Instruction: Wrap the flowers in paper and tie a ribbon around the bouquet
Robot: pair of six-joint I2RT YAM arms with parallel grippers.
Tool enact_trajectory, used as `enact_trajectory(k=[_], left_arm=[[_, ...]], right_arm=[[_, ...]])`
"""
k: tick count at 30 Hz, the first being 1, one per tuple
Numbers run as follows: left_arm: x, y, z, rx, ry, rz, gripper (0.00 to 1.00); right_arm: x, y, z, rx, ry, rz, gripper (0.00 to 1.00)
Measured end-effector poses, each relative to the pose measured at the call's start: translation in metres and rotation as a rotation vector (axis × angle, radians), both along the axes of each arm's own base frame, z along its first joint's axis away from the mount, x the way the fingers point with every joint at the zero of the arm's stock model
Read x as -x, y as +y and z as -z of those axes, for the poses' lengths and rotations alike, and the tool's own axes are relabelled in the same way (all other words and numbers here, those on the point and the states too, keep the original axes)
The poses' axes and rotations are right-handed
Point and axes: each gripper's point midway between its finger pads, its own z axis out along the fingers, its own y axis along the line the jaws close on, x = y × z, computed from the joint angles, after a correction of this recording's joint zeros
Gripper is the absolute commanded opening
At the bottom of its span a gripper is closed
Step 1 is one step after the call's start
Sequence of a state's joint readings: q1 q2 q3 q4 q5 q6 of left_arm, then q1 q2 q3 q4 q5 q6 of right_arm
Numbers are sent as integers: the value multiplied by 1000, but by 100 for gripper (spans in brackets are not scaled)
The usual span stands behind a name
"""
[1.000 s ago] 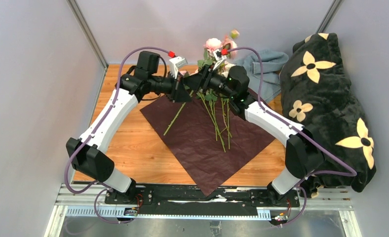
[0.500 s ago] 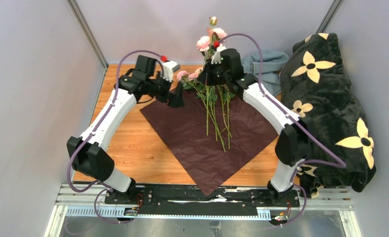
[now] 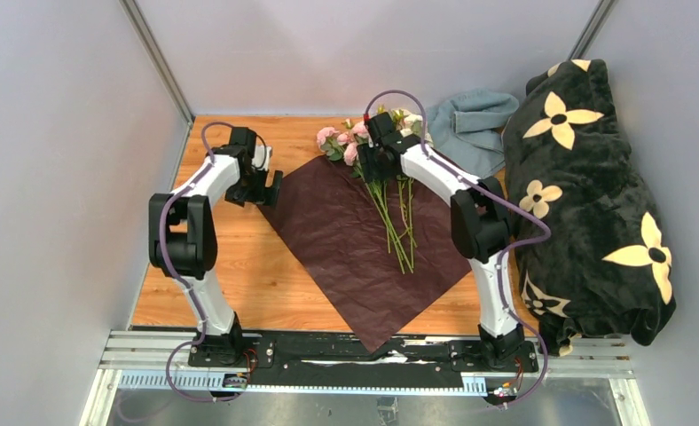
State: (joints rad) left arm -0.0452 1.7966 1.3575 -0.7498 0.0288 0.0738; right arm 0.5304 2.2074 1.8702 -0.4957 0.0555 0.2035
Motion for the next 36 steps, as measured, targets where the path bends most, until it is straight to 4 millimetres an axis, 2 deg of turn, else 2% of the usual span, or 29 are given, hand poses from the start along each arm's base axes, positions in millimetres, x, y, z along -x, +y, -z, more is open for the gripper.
enact_trajectory(k=[3,4,6,8,9,10,11,13,15,17,19,22,24,28,30,32,33,36], left_arm=[[-2,3,26,-23,46,-15,100],[-4,3,32,-23,56,-21,100],[-7,2,44,-21,80,-37,100],[-10,2,52,-18,92,-46,100],[-11,1,54,-14,94,-50,100],[-12,0,54,-4,93,-58,100],[-12,-1,54,4,93,-63,100],[-13,-3,54,29,91,-74,100],[-14,-4,53,53,89,-86,100],[-15,-5,53,80,85,-92,100],[-17,-10,52,121,80,-93,98],[-23,-25,48,208,63,-75,90],[-25,-36,45,270,56,-60,80],[-26,-54,42,372,63,-25,57],[-24,-61,43,409,75,-14,37],[-21,-66,43,437,86,-6,10],[-20,-68,42,448,89,-2,1],[-19,-71,40,469,90,0,0]], right_arm=[[7,-17,-31,31,-65,16,66],[15,-27,-41,46,-85,25,66],[41,-56,-64,72,-110,49,66],[54,-85,-79,69,-131,90,64],[57,-99,-81,69,-130,116,61],[58,-123,-77,75,-120,162,58],[59,-133,-72,82,-108,180,53],[60,-158,-53,113,-65,232,43],[64,-171,-24,151,5,246,33],[66,-168,0,166,62,223,26],[70,-158,23,175,118,184,24],[78,-139,48,179,184,114,22],[76,-126,45,169,174,78,21],[71,-84,41,138,151,-12,20],[71,-63,45,137,150,-59,19],[72,-47,47,143,148,-97,19],[71,-36,44,137,137,-118,18],[73,-20,39,121,126,-153,19]])
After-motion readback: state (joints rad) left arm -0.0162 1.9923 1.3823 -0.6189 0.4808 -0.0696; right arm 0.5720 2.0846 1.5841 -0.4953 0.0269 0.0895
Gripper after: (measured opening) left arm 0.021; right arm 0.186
